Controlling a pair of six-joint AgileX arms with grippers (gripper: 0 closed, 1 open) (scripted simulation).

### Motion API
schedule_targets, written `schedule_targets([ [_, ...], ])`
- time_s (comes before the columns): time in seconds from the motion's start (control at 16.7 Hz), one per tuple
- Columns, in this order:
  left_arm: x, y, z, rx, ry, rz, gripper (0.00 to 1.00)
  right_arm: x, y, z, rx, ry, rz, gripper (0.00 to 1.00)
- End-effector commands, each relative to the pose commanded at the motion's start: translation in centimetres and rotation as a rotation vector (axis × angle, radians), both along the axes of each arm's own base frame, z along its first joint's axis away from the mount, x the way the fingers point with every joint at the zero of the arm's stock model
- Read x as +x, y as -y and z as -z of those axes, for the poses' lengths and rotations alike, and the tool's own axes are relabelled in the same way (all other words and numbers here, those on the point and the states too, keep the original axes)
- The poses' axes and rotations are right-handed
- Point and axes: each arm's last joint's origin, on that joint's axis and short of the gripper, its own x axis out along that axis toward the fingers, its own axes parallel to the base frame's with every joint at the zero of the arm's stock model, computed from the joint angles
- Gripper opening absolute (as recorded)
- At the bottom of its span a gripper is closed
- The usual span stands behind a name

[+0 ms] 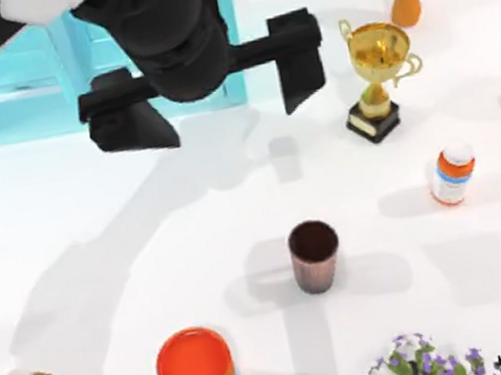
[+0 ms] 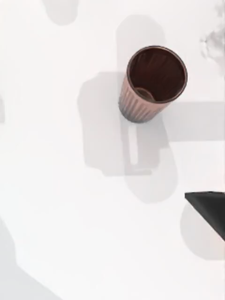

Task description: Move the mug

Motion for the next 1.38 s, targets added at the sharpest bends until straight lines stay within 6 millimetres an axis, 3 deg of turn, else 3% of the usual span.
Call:
schedule_targets([
  [0.24,1.0,6.6,3.5,0.117,-0.158,0.002,1.0,0.0,0.0,0.0,0.0,0.0,0.0,1.0],
  [0.48,0.7,10.2,6.2,0.197,-0.234,-0.002,1.0,0.0,0.0,0.0,0.0,0.0,0.0,1.0],
  [1.02,0.8,10.7,7.0,0.209,-0.244,-0.004,1.0,0.0,0.0,0.0,0.0,0.0,0.0,1.0],
  [1.2,1.0,11.0,9.4,0.209,-0.244,-0.002,1.0,0.0,0.0,0.0,0.0,0.0,0.0,1.0],
  [1.38,1.0,11.0,13.4,0.211,-0.245,-0.002,1.0,0.0,0.0,0.0,0.0,0.0,0.0,1.0],
])
